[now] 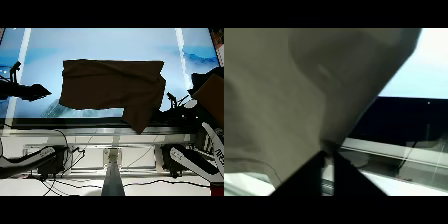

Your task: Fold the clothes and pants, and hang the long-sleeved shirts on hangers.

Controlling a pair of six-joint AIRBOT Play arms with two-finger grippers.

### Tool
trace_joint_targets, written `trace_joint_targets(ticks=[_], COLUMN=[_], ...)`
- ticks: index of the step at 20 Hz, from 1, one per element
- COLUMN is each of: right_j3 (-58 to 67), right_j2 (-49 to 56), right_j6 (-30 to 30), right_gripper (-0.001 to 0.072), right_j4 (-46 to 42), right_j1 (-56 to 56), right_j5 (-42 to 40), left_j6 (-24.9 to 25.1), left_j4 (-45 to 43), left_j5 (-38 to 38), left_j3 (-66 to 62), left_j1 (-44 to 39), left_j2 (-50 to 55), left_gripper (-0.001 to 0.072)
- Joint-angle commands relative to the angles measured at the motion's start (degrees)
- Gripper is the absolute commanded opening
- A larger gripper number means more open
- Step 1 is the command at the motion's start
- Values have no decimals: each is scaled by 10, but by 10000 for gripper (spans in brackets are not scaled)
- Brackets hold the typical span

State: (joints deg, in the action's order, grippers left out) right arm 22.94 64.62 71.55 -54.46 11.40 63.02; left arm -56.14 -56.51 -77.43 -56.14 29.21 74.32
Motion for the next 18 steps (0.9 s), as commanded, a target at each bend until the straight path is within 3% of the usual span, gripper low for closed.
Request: trace_joint_targets(ticks=[1,6,13,18], right_j3=[-5,-5,-5,-5], right_j2=[-10,-40,-42,-42], right_j6=[-100,-146,-146,-146], right_gripper=[14,14,14,14], right_j4=[114,167,168,174], right_j1=[0,0,0,0], right_j5=[-1,-21,-27,-26], left_j6=[0,11,171,239], left_j4=[0,0,22,115], left_j5=[1,0,26,56], left_j3=[0,4,68,71], left_j1=[0,1,0,0], left_j2=[34,70,83,125], left_gripper=[471,471,471,471])
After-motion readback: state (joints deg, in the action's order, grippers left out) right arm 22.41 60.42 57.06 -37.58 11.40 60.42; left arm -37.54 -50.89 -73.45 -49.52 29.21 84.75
